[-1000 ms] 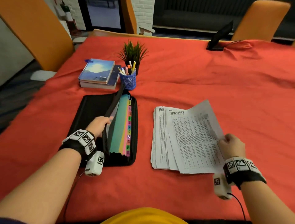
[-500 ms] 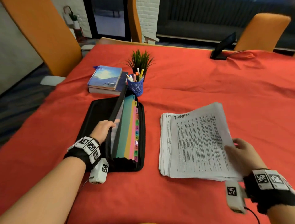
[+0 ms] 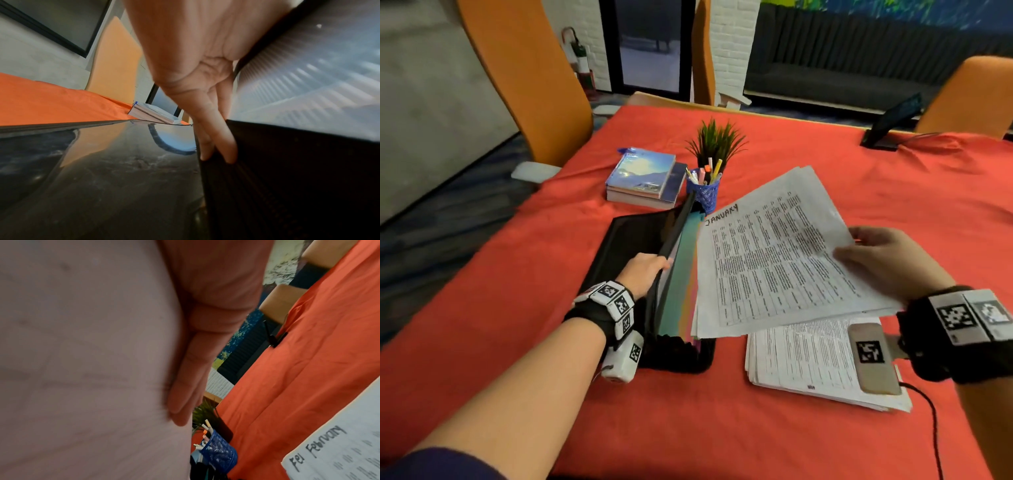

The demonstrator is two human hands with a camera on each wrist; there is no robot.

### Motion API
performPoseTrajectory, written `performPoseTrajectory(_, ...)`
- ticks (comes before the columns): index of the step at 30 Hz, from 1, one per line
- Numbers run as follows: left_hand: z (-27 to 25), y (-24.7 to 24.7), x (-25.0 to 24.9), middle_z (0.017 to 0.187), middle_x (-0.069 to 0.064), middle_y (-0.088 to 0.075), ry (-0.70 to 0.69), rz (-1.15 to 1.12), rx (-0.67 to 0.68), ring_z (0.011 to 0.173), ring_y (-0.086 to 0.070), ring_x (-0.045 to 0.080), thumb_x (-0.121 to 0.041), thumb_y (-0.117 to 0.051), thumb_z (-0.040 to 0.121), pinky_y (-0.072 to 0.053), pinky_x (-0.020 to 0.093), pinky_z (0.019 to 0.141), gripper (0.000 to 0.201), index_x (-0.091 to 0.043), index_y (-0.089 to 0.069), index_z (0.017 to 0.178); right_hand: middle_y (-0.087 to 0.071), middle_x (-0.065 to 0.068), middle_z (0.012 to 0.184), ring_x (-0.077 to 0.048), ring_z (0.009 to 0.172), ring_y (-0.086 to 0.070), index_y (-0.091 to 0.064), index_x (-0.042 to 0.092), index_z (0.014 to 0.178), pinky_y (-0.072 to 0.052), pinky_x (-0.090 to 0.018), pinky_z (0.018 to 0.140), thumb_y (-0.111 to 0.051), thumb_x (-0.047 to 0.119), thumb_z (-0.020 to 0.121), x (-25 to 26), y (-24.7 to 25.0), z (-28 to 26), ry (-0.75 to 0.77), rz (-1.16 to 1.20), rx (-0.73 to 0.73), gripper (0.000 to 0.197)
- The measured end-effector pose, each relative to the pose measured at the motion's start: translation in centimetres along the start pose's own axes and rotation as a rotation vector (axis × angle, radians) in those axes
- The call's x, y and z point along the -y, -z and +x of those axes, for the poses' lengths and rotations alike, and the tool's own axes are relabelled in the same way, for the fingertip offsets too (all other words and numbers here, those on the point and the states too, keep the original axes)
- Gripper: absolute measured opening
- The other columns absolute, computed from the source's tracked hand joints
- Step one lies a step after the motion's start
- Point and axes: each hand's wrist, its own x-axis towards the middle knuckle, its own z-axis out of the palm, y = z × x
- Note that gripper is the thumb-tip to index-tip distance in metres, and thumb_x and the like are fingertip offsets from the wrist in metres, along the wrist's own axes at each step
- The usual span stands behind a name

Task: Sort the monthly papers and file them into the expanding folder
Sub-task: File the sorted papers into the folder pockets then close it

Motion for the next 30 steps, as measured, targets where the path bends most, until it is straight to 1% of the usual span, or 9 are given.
performPoseTrajectory(2,-1.5,-0.1,-1.4,0.075,0.009,-0.062,0.015,0.053,0.016,0.078,-0.053,0.020,-0.038,-0.058,0.066,-0.041,0.034,0.075,0.035,-0.004,-0.064,0.067,-0.066,0.005,0.062,0.005,0.039,-0.053,-0.064,0.006,0.100,-0.041,-0.008,0.040,-0.053,-0.002,0.087,0.9,-1.0,0.6,0.034,-0.056,0.004,0.018)
performPoseTrajectory(4,-2.0,-0.1,-2.0,0.060,0.004,-0.052,0.009,0.091,0.006,0.064,-0.047,0.021,-0.021,-0.055,0.085,-0.035,0.029,0.060,0.033,-0.012,-0.051,0.054,-0.064,0.003,0.070,0.005,0.040,-0.053,-0.066,0.008,0.101,-0.041,-0.008,0.041,-0.054,0.001,0.086,1.2,-1.9,1.3,0.059,-0.147,0.001,0.021)
performPoseTrajectory(8,-2.2,-0.1,-2.2,0.060,0.001,-0.050,0.036,0.149,0.000,0.054,-0.045,0.016,-0.018,-0.052,0.088,-0.034,0.015,0.037,0.032,-0.015,-0.051,0.057,-0.063,-0.002,0.070,-0.001,0.046,-0.053,-0.067,0.006,0.097,-0.038,-0.008,0.038,-0.049,0.001,0.082,1.8,-4.0,2.9,0.095,-0.310,-0.023,0.024)
performPoseTrajectory(13,-2.5,-0.4,-3.2,0.066,0.003,-0.052,0.040,0.207,0.016,0.062,-0.049,0.022,-0.023,-0.051,0.086,-0.032,0.026,0.046,0.027,-0.015,-0.054,0.061,-0.067,-0.017,0.092,-0.031,0.087,-0.063,-0.066,0.005,0.098,-0.048,-0.029,0.069,-0.045,0.002,0.079,3.1,-6.7,4.6,0.111,-0.381,-0.113,0.029)
performPoseTrajectory(17,-2.8,-0.4,-3.9,0.083,0.008,-0.058,0.033,0.221,-0.002,0.074,-0.054,0.024,-0.024,-0.050,0.087,-0.036,0.025,0.054,0.019,-0.013,-0.062,0.076,-0.060,-0.019,0.092,-0.035,0.085,-0.053,-0.059,0.003,0.090,-0.025,-0.025,0.063,-0.044,0.001,0.081,3.2,-10.8,3.7,0.173,-0.481,-0.132,0.017)
performPoseTrajectory(21,-3.3,-0.3,-4.5,0.071,0.002,-0.056,-0.007,0.259,-0.021,0.073,-0.053,0.024,-0.031,-0.045,0.085,-0.034,0.024,0.052,0.027,-0.017,-0.057,0.065,-0.062,-0.021,0.104,-0.034,0.096,-0.056,-0.057,-0.001,0.103,-0.025,-0.025,0.061,-0.042,0.003,0.086,2.2,-15.3,3.0,0.163,-0.384,-0.129,0.023)
performPoseTrajectory(25,-3.3,-0.3,-4.4,0.086,0.007,-0.061,-0.057,0.186,-0.105,0.091,-0.056,0.032,-0.028,-0.042,0.088,-0.042,0.030,0.067,0.026,-0.014,-0.062,0.080,-0.063,-0.024,0.098,-0.038,0.089,-0.055,-0.060,-0.005,0.095,-0.019,-0.023,0.057,-0.045,0.006,0.087,1.8,-16.1,3.9,0.115,-0.236,-0.233,0.020)
performPoseTrajectory(28,-3.9,0.2,-5.1,0.068,0.000,-0.052,-0.054,0.271,-0.076,0.072,-0.051,0.026,-0.037,-0.043,0.083,-0.034,0.028,0.054,0.029,-0.019,-0.053,0.061,-0.062,-0.025,0.091,-0.033,0.073,-0.044,-0.060,-0.004,0.085,-0.015,-0.024,0.055,-0.044,0.005,0.084,2.7,-13.7,4.5,0.144,-0.242,-0.351,0.018)
performPoseTrajectory(30,-4.0,0.3,-5.7,0.064,-0.001,-0.048,-0.060,0.289,-0.071,0.069,-0.047,0.025,-0.039,-0.041,0.081,-0.031,0.030,0.053,0.030,-0.020,-0.049,0.059,-0.064,-0.023,0.094,-0.035,0.079,-0.049,-0.061,-0.002,0.089,-0.016,-0.024,0.055,-0.043,0.009,0.088,3.3,-12.5,4.2,0.182,-0.263,-0.385,0.021)
